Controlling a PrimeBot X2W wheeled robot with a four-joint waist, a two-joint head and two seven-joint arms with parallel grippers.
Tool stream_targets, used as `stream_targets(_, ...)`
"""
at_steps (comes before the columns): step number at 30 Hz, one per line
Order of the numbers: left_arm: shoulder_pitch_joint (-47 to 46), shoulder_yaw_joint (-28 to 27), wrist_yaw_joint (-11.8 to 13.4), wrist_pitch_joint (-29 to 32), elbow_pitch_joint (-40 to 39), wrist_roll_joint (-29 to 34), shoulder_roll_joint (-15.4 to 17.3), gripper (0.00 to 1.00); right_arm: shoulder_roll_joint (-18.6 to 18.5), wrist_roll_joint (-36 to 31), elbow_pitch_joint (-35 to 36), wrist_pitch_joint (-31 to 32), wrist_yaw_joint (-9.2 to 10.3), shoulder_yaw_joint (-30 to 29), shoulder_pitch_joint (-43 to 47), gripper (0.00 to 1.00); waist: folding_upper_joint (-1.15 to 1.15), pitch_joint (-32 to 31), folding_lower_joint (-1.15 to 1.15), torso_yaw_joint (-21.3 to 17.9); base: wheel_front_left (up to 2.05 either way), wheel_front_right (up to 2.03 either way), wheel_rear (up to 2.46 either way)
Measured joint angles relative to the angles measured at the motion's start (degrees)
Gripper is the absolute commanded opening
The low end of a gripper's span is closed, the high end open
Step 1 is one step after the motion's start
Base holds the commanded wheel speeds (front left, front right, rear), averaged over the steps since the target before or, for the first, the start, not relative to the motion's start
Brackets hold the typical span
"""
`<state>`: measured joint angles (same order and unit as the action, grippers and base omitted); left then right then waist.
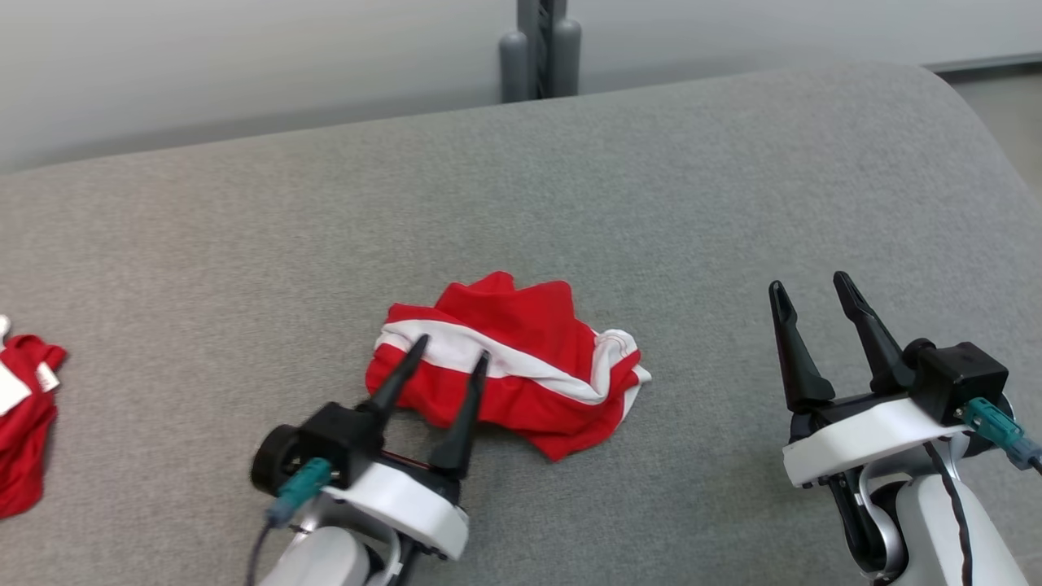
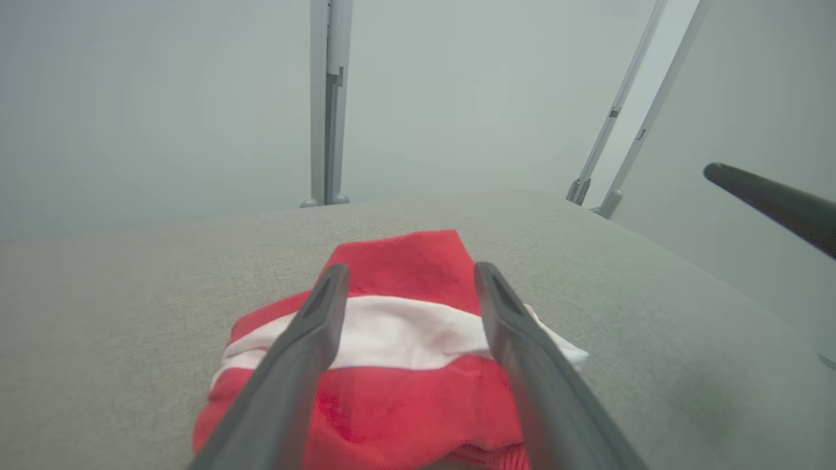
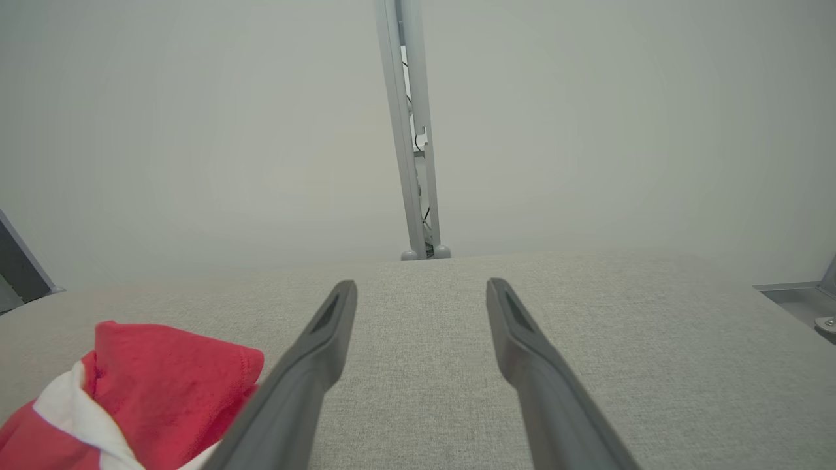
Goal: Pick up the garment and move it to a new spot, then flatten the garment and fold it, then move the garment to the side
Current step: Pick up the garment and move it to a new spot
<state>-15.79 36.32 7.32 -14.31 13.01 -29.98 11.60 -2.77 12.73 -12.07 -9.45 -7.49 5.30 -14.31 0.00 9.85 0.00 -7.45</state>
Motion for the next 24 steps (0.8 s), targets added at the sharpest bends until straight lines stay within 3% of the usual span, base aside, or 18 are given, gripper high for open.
stream_targets(9, 4.4, -12.2, 3.9, -0.7, -9.9, -1.1, 3.7, 1.00, 0.0, -1.4, 1.5, 1.9, 0.00, -1.1, 2.1, 1.00, 0.00, -3.5, 0.00, 3.8, 0.00, 0.00, 0.00)
stream_targets(12, 6.3, -17.4, 3.8, -0.7, -12.2, -0.3, 5.8, 1.00, 0.0, -2.0, 2.3, 2.6, 0.00, -1.2, 2.7, 1.00, 0.00, -4.7, 0.00, 5.0, 0.00, 0.00, 0.00)
stream_targets(17, 9.0, -21.6, 3.4, -0.7, -12.9, 0.2, 8.0, 1.00, 0.0, -2.3, 2.6, 3.6, 0.00, -1.4, 3.6, 1.00, 0.00, -6.3, 0.00, 5.9, 0.00, 0.00, 0.00)
stream_targets(24, 14.1, -22.8, 3.9, -0.4, -13.6, 0.6, 10.4, 1.00, -0.2, -2.6, 2.8, 4.4, 0.00, -1.3, 5.2, 1.00, 0.00, -8.3, 0.00, 6.3, 0.00, 0.00, 0.00)
